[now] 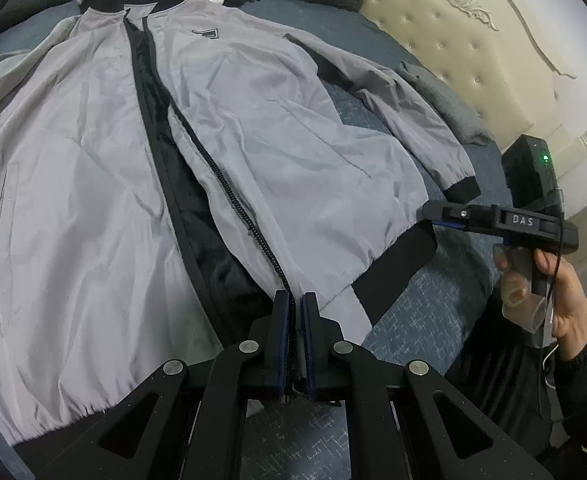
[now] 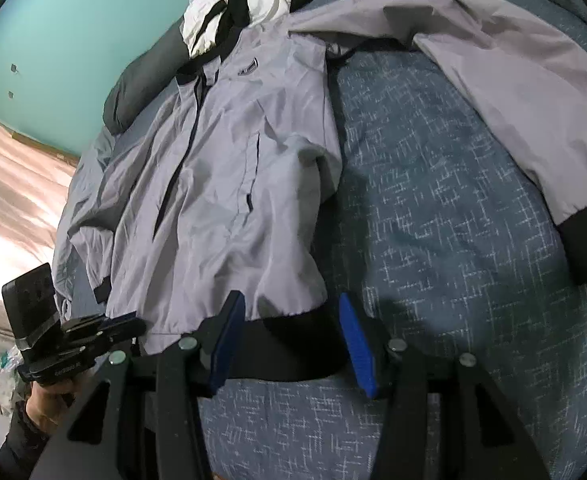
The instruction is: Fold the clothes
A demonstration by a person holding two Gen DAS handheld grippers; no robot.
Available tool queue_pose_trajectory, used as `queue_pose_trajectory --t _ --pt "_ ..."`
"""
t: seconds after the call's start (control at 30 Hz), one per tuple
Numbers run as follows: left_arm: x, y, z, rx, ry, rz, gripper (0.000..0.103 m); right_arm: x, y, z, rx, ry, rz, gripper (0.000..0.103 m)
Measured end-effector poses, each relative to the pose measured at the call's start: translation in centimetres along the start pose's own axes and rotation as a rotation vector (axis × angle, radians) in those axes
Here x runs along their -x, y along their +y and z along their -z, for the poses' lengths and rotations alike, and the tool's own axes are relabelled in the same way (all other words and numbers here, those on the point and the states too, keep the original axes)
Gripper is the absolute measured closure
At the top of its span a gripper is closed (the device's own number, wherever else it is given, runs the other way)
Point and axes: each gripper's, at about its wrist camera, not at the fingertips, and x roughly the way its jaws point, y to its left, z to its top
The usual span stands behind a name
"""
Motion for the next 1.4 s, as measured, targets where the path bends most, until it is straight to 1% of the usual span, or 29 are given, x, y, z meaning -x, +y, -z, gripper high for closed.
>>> queue_pose_trajectory --t 0.07,0.1,0.13,0.17,0.23,0.3,0.37,0.47,0.6,0.67,0.7,0.77,0.87,0.93,1.0,1.13,1.17,1.2,1.3,1.37,1.4 --pt "0.1 0.5 0.3 0.015 0.005 -0.005 0.096 -0.5 -0.1 0.1 0.006 0.021 0.006 0.053" --pt "0.1 0.7 0.4 0.023 0.006 -0.003 0.096 -0.8 -0.1 0.2 0.009 0.033 -0.002 0.056" --pt "0.1 0.9 0.4 0.030 0.007 -0.002 0.096 -1.0 -0.2 0.2 0.009 0.041 -0.013 0.068" --pt "0.1 0.9 0.5 0.031 0.006 -0.002 0.096 -1.0 -0.3 0.3 0.006 0.043 -0.027 0.074" --pt "0.2 0.8 0.5 0.032 0.004 -0.001 0.096 -0.9 -0.4 0.3 0.004 0.044 -0.050 0.090" --pt "0.3 0.5 0.5 0.027 0.002 0.005 0.096 -0.5 -0.2 0.3 0.019 0.040 -0.036 0.093" --pt "0.2 0.1 0.4 0.016 0.001 0.007 0.096 0.2 -0.2 0.4 0.021 0.032 -0.024 0.094" --pt "0.3 -0.7 0.3 0.000 -0.001 0.015 0.096 1.6 -0.3 0.6 -0.005 0.034 -0.029 0.095" --pt "0.2 -1.1 0.3 -0.022 0.010 0.012 0.096 0.9 -1.2 1.3 -0.024 0.096 0.001 0.095" --pt "0.2 -0.5 0.2 0.000 0.012 0.000 0.096 0.0 -1.6 1.6 -0.032 0.122 0.041 0.095" --pt "0.3 -0.2 0.2 0.012 0.012 -0.004 0.096 -0.1 -1.8 1.7 -0.042 0.118 0.031 0.095" --pt "1.0 0.6 0.2 0.048 -0.003 0.018 0.096 0.0 -1.8 1.6 -0.056 0.108 0.012 0.095" --pt "3.1 1.7 0.2 0.060 -0.037 -0.002 0.093 0.2 -1.5 1.3 -0.053 0.100 -0.002 0.094" --pt "4.6 2.9 0.5 0.078 -0.053 -0.019 0.088 0.4 -1.4 1.2 -0.057 0.099 -0.010 0.091" --pt "5.9 4.5 0.8 0.101 -0.058 -0.050 0.075 0.5 -1.4 1.1 -0.062 0.096 -0.018 0.091" --pt "8.6 8.2 2.1 0.177 -0.076 -0.115 0.061 0.6 -1.3 1.1 -0.065 0.094 -0.022 0.090" --pt "9.2 9.0 2.4 0.196 -0.081 -0.130 0.055 0.5 -1.3 1.2 -0.066 0.094 -0.022 0.090" --pt "9.7 9.8 2.8 0.216 -0.087 -0.144 0.051 0.5 -1.3 1.3 -0.068 0.093 -0.023 0.090" --pt "11.3 12.3 4.1 0.272 -0.093 -0.180 0.049 0.3 -1.4 1.2 -0.073 0.094 -0.020 0.089" --pt "11.9 13.3 4.8 0.289 -0.090 -0.200 0.047 0.3 -1.2 1.1 -0.069 0.093 -0.014 0.089" --pt "12.2 13.8 5.3 0.300 -0.088 -0.209 0.046 0.4 -1.0 1.0 -0.061 0.092 -0.011 0.086"
